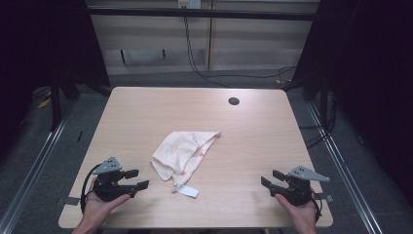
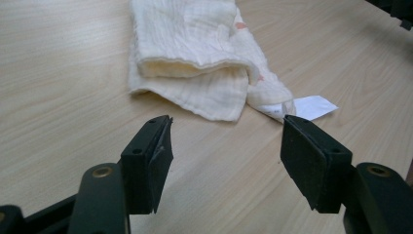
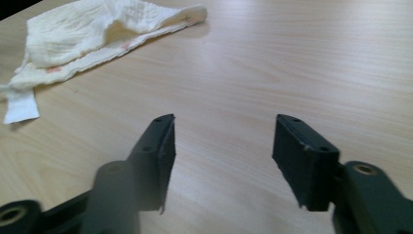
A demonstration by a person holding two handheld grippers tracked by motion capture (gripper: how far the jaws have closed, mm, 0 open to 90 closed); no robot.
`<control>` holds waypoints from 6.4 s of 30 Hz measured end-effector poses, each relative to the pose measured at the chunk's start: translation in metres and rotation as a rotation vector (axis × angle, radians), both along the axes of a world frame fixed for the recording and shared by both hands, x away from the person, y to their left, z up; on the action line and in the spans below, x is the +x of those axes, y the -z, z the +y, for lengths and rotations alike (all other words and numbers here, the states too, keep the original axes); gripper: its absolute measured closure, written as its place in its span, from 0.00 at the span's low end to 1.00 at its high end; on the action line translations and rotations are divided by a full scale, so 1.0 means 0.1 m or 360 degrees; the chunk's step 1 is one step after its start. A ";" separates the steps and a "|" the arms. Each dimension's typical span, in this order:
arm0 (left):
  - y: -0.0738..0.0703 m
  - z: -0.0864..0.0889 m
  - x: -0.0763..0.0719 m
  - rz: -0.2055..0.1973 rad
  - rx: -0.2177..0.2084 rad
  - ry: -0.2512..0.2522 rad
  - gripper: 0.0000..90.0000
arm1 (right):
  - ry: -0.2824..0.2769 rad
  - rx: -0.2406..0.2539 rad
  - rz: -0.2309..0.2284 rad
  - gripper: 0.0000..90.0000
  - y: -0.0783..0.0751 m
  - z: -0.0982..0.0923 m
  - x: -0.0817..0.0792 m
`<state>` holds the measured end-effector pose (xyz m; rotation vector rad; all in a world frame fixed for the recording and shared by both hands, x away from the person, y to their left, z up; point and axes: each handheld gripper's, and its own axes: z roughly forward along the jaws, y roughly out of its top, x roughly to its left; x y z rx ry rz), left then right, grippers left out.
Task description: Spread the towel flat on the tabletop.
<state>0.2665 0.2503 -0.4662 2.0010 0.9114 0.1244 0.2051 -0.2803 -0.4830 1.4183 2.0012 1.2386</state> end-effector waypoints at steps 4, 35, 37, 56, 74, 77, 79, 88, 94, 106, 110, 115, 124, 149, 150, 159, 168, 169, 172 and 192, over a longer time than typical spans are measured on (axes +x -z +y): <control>0.01 -0.01 0.02 0.0003 0.0018 0.0020 0.42 | -0.0026 0.0009 0.0042 0.46 0.01 0.03 0.00; -0.34 -0.30 0.31 -0.0052 -0.0072 0.0256 0.59 | -0.0084 0.0013 0.0084 0.44 -0.03 0.07 -0.05; -0.38 -0.35 0.35 -0.0081 -0.0076 0.0267 0.60 | -0.0081 0.0013 0.0092 0.44 -0.02 0.07 -0.05; -0.50 -0.51 0.79 -0.0113 -0.0039 0.0251 0.65 | -0.0109 0.0021 0.0095 0.43 -0.02 0.08 -0.04; 0.02 -0.74 1.12 0.0007 0.0102 0.0241 0.40 | -0.0166 0.0010 0.0103 0.41 -0.01 0.13 -0.03; 0.15 -0.79 1.13 0.0022 0.0172 0.0297 0.38 | -0.0183 0.0004 0.0107 0.41 -0.02 0.14 -0.03; 0.19 -0.80 1.13 0.0044 0.0175 0.0313 0.37 | -0.0190 0.0001 0.0105 0.41 -0.02 0.14 -0.04; 0.32 -0.90 1.07 -0.0018 0.0310 0.0336 0.40 | -0.0203 -0.0005 0.0110 0.40 -0.01 0.13 -0.03; 0.34 -0.93 1.01 -0.0095 0.0330 0.0308 0.63 | -0.0220 -0.0004 0.0122 0.40 0.00 0.14 -0.04; 0.35 -0.92 0.98 -0.0030 0.0247 0.0330 0.89 | -0.0256 -0.0024 0.0136 0.40 0.00 0.18 -0.01; 0.35 -0.93 0.94 -0.0009 0.0233 0.0375 0.89 | -0.0252 -0.0020 0.0133 0.40 0.00 0.18 -0.02; 0.33 -0.98 0.84 0.0009 0.0239 0.0427 0.89 | -0.0264 -0.0015 0.0142 0.40 -0.01 0.18 -0.01; 0.33 -1.06 0.74 0.0039 0.0199 0.0482 0.90 | -0.0278 -0.0031 0.0154 0.40 0.00 0.20 0.00; 0.27 -0.90 0.25 0.0065 0.0208 0.0663 0.88 | -0.0316 -0.0090 0.0183 0.39 0.03 0.30 0.04; 0.26 -0.89 0.27 0.0051 0.0216 0.0669 0.87 | -0.0314 -0.0087 0.0190 0.39 0.02 0.31 0.04; -0.04 -0.81 0.17 -0.0113 0.0136 0.0559 0.55 | -0.0320 -0.0071 0.0180 0.39 0.02 0.30 0.02; 0.05 -1.07 -0.13 -0.0023 0.0209 0.0861 0.76 | -0.0329 -0.0071 0.0175 0.39 0.01 0.31 0.01; 0.05 -1.07 -0.13 -0.0023 0.0209 0.0861 0.73 | -0.0329 -0.0071 0.0175 0.39 0.01 0.31 0.01; 0.12 -1.14 -0.14 -0.0039 0.0312 0.0879 0.69 | -0.0332 -0.0074 0.0170 0.38 0.01 0.30 0.01; 0.09 -1.05 0.06 0.0103 0.0125 0.0796 0.93 | -0.0351 -0.0088 0.0194 0.38 0.03 0.32 0.01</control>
